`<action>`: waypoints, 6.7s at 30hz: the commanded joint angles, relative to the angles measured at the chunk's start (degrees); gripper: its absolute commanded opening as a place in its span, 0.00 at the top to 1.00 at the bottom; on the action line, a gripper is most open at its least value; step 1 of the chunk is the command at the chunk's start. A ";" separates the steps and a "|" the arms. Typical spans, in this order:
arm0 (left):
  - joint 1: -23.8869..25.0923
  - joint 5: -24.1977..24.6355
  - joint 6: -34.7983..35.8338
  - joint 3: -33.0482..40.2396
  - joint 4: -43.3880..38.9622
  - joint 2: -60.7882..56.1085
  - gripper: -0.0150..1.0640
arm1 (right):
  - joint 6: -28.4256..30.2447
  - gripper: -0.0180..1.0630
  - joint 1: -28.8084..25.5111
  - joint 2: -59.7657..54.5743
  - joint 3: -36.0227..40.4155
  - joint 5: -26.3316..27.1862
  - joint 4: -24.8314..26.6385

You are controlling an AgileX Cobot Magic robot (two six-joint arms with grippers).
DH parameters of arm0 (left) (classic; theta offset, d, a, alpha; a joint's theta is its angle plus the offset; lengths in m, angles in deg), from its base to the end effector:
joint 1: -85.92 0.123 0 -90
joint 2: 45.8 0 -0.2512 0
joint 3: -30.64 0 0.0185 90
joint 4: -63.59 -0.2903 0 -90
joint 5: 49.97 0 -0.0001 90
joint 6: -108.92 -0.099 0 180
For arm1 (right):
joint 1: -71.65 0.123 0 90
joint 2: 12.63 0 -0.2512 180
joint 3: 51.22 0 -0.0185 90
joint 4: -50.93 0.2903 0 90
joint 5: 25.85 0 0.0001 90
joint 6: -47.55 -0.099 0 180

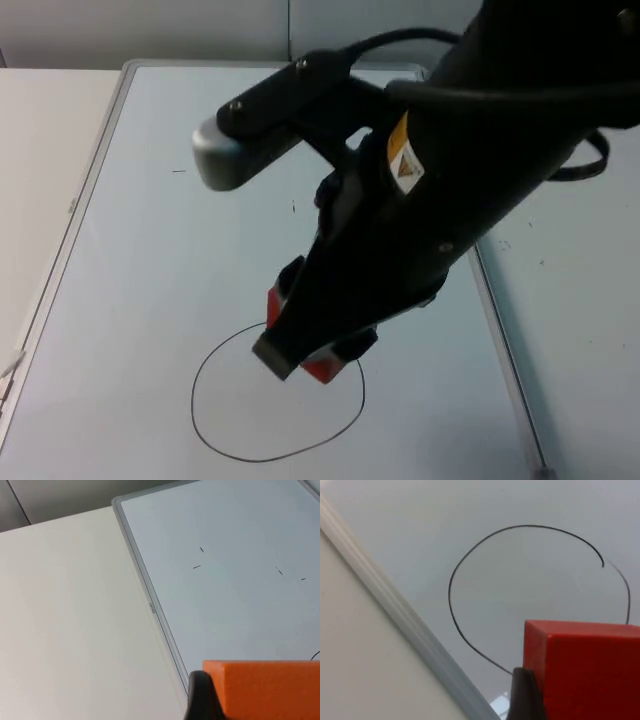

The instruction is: Pick up one cube with the left hand and another cube with the right hand. First place the cube in the right hand at the target position, then stack the cube in the left hand on top.

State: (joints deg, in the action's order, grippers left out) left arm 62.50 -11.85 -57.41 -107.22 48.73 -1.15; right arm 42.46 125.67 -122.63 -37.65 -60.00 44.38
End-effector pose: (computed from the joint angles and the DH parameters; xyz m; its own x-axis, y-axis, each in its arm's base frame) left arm 0.1816 -0.0616 0.2796 -0.5213 0.1905 -0.8318 0.2550 0.9650 0.0612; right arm 0.2258 0.3003 0.1226 -0.5383 -0.7514 -0.3816 -0.7964 0.6017 -0.0614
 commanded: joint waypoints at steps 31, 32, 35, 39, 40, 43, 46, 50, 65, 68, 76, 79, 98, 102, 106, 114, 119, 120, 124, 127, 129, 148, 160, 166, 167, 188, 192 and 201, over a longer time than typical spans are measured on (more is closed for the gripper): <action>-0.34 -2.42 0.47 0.81 0.83 -0.39 0.87 | -1.01 0.99 0.37 -14.97 -0.38 12.63 -1.06; -0.34 -2.42 0.47 0.81 0.83 -0.39 0.87 | -1.01 0.99 0.37 -15.20 -0.38 12.63 -1.06; -0.34 -2.42 0.47 0.81 0.83 -0.39 0.87 | -1.01 0.99 0.37 -15.59 -0.38 12.52 -1.06; -0.34 -2.42 0.47 0.81 0.83 -0.39 0.87 | -1.01 0.87 0.37 -15.62 -0.38 12.28 -0.92; -0.34 -2.42 0.47 0.81 0.83 -0.39 0.87 | -1.01 0.81 0.37 -15.62 -0.38 12.28 -0.92; -0.34 -2.42 0.47 0.81 0.83 -0.39 0.87 | -1.19 0.63 0.37 -15.50 -0.38 12.28 -0.92; -0.34 -2.53 0.47 0.81 0.93 -0.39 0.87 | -2.50 0.39 0.37 -15.12 -0.38 12.44 -0.92; -0.34 -2.53 0.47 0.81 0.93 -0.39 0.87 | -2.59 0.15 0.37 -13.65 -0.38 12.26 -0.92; -0.34 -2.66 0.47 0.81 0.94 -0.39 0.87 | -2.34 0.06 0.37 15.74 -0.38 11.76 -5.61; -0.34 -2.66 0.47 0.81 0.94 -0.39 0.87 | -0.45 0.06 0.37 22.59 -0.38 10.85 -5.73; -0.34 -2.66 0.47 0.81 0.94 -0.39 0.87 | 4.51 0.06 0.37 41.40 -0.25 2.79 -5.86; -0.34 -2.66 0.47 0.81 0.94 -0.39 0.87 | 5.54 0.06 0.37 46.48 -0.25 -2.63 -5.60; -0.34 -2.66 0.26 0.81 0.34 -0.39 0.87 | 1.40 0.06 0.37 60.55 17.33 9.14 -5.22; -0.34 -2.76 0.26 0.81 0.16 -0.39 0.87 | 0.51 0.06 0.37 62.63 18.15 8.41 -5.22; -0.34 -2.87 0.26 0.81 0.16 -0.39 0.87 | 0.51 0.06 0.37 63.12 18.15 7.99 -5.22; -0.34 -5.99 -9.13 -0.11 7.43 0.39 0.87 | 0.51 0.06 0.37 63.12 18.15 8.12 -5.35; -0.34 -6.03 -17.74 -6.11 16.78 6.91 0.87 | 0.51 0.06 0.37 63.12 18.15 9.40 -5.44; -0.34 -6.03 -17.74 -6.11 16.78 6.91 0.87 | 0.51 0.06 0.37 63.12 18.15 9.40 -5.44; -0.34 -4.85 -27.40 -12.60 26.47 16.54 0.87 | 0.51 0.06 0.37 63.12 18.15 9.41 -5.75; -0.34 -3.82 -32.21 -15.40 30.87 21.83 0.91 | 0.51 0.06 0.37 63.12 18.15 9.41 -5.75; -1.13 -3.50 -36.20 -17.39 34.48 27.67 0.99 | 0.51 0.06 0.37 63.12 18.15 9.30 -5.74; -15.06 -12.59 -32.50 -18.02 34.85 52.42 0.99 | 0.51 0.06 0.37 63.12 18.54 7.70 -5.63; -16.02 -17.68 -29.32 -16.22 36.17 56.15 0.99 | 0.51 0.06 0.37 63.12 18.54 7.43 -5.63; -18.69 -22.82 -27.34 -12.35 36.15 56.15 0.99 | 0.51 0.06 0.37 63.12 18.54 7.12 -5.63; -18.69 -22.82 -26.69 -12.35 35.90 56.15 0.99 | 0.51 0.06 0.37 63.12 18.54 7.12 -5.63; -18.99 -29.23 -25.15 -8.94 37.24 59.16 0.99 | 0.51 0.06 0.37 63.12 18.54 5.73 -5.62; -18.99 -29.12 -25.24 -8.69 37.24 59.16 0.99 | 0.51 0.06 0.37 63.12 18.54 5.73 -5.62; -18.99 -29.78 -26.81 -8.56 36.76 59.55 0.99 | 0.51 0.06 0.37 63.12 18.54 5.73 -5.62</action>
State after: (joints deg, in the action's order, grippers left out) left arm 43.94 -40.72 -84.01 -116.03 85.36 58.39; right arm 43.05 125.86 -59.70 -19.43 -54.46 38.81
